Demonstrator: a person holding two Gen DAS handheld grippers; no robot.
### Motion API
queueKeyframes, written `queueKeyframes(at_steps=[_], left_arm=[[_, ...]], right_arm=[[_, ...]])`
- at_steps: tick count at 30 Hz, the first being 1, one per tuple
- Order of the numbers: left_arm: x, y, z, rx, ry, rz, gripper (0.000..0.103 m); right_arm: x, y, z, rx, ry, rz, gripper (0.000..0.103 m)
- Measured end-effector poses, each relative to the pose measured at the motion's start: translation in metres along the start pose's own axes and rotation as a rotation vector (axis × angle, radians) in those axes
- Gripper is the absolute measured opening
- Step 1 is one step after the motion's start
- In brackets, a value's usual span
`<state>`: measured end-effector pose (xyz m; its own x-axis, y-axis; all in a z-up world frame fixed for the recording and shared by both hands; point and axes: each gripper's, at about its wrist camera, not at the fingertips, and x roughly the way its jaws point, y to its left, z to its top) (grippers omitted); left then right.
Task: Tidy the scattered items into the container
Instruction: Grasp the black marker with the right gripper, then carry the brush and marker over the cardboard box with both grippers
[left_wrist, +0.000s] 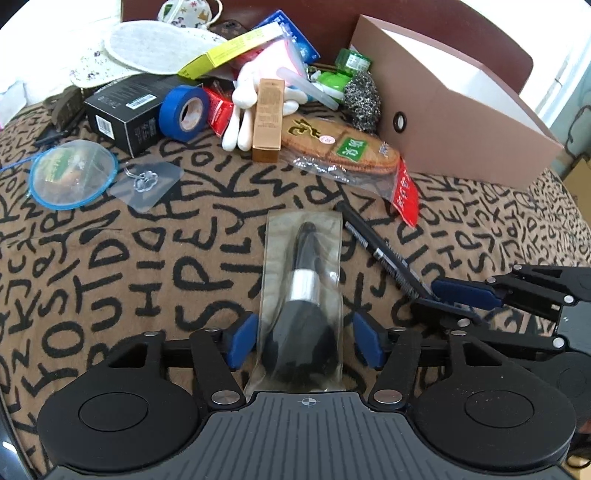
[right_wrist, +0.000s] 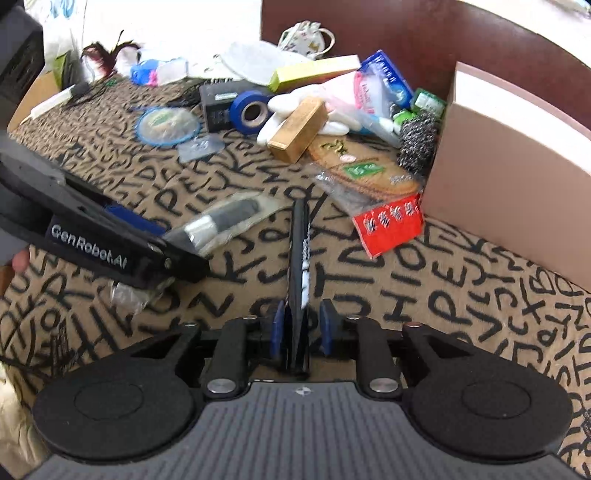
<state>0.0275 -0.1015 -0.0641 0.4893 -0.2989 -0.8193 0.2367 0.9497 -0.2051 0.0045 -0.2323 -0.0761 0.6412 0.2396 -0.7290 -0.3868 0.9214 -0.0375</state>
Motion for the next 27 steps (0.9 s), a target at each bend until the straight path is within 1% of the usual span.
queueKeyframes(at_steps=[1, 2, 4, 5, 6, 8, 9, 11, 13, 14, 16, 17, 18, 19, 23, 27], left_arm=[[0.002, 0.0, 0.002, -0.002, 0.003, 0.002, 0.076], [0.004, -0.001, 0.004, 0.001, 0.004, 0.006, 0.076], [0.007, -0.004, 0.007, 0.023, 0.006, 0.014, 0.072], [0.007, -0.007, 0.007, 0.037, 0.007, 0.03, 0.063], [0.008, -0.009, 0.007, 0.053, 0.008, 0.042, 0.056], [0.009, -0.01, 0.009, 0.058, 0.012, 0.036, 0.055], [0.01, -0.01, 0.009, 0.058, 0.014, 0.035, 0.057], [0.012, -0.01, 0.011, 0.058, 0.015, 0.025, 0.066], [0.014, -0.012, 0.012, 0.059, 0.015, 0.024, 0.067], [0.016, -0.014, 0.012, 0.067, 0.014, 0.028, 0.067], [0.017, -0.016, 0.013, 0.082, 0.011, 0.043, 0.058], [0.018, -0.017, 0.014, 0.087, 0.012, 0.043, 0.051], [0.018, -0.018, 0.015, 0.087, 0.014, 0.042, 0.05], [0.018, -0.019, 0.016, 0.088, 0.016, 0.045, 0.05], [0.015, -0.021, 0.016, 0.085, 0.019, 0.039, 0.047], [0.006, -0.024, 0.017, 0.065, 0.014, -0.008, 0.047]], right_arm=[[0.002, 0.0, 0.002, 0.003, -0.008, 0.001, 0.033], [0.005, 0.0, 0.004, 0.004, -0.009, -0.003, 0.033], [0.009, 0.001, 0.006, 0.0, -0.014, -0.005, 0.033], [0.011, 0.001, 0.006, -0.001, -0.011, -0.002, 0.033], [0.013, 0.001, 0.006, 0.001, -0.006, 0.003, 0.031], [0.015, 0.002, 0.007, 0.001, -0.002, 0.013, 0.03], [0.015, 0.002, 0.007, -0.001, -0.003, 0.013, 0.03], [0.016, 0.001, 0.008, 0.0, 0.0, 0.014, 0.03], [0.018, 0.001, 0.009, 0.008, 0.002, 0.016, 0.03], [0.018, 0.001, 0.009, 0.01, 0.0, 0.015, 0.03], [0.02, 0.002, 0.009, 0.006, -0.001, 0.014, 0.03], [0.02, 0.003, 0.008, 0.002, -0.004, 0.013, 0.029], [0.021, 0.003, 0.008, 0.0, -0.008, 0.015, 0.024], [0.021, 0.003, 0.008, 0.002, -0.013, 0.022, 0.016], [0.019, -0.001, 0.007, 0.027, -0.025, 0.038, 0.016], [0.009, -0.006, 0.006, 0.061, -0.049, 0.042, 0.016]])
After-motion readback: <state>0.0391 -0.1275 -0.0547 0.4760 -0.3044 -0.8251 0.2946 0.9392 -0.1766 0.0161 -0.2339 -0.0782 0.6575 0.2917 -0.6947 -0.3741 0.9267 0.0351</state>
